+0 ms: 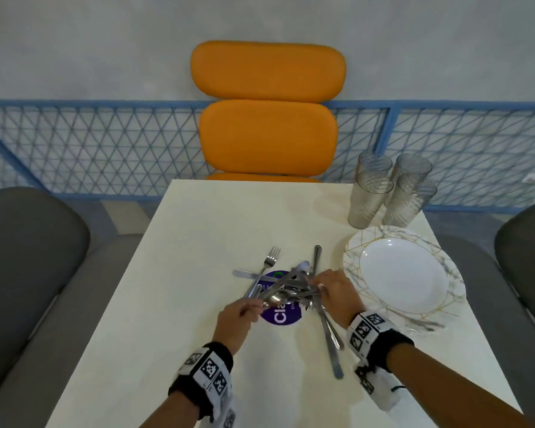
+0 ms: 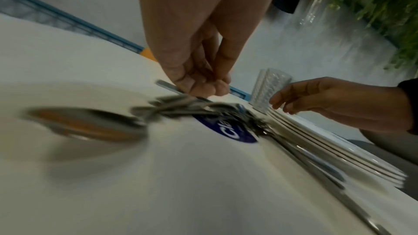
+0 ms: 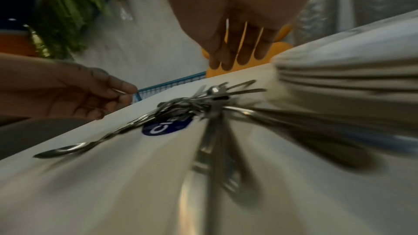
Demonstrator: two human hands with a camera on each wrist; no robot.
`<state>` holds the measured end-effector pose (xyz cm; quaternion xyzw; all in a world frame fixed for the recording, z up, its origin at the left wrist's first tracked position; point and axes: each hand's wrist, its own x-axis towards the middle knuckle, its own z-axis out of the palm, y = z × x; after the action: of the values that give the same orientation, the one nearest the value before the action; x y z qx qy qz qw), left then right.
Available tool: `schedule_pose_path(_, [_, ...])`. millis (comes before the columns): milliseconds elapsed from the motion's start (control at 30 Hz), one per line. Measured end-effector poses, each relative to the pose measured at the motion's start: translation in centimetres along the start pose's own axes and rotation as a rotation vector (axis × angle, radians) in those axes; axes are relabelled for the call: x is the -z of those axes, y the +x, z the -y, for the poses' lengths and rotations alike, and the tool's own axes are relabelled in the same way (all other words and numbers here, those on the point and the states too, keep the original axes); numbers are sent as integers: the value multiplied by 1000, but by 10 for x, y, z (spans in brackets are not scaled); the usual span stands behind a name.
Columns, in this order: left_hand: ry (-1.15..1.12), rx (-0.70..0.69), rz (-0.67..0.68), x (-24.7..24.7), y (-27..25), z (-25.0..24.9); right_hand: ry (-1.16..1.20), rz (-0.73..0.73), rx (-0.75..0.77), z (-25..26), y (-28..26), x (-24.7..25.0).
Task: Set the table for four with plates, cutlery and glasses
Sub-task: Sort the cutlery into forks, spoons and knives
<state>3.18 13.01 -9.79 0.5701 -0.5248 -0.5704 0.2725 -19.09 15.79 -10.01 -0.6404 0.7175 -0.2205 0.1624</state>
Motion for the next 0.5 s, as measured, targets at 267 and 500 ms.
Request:
schedule_pose_path(267, [139,15,-29,71,-21,21,-313,280,89,86,82,-65])
schedule_pose_path(500, [155,56,25,103,-9,30,-600,464,167,120,86,-95])
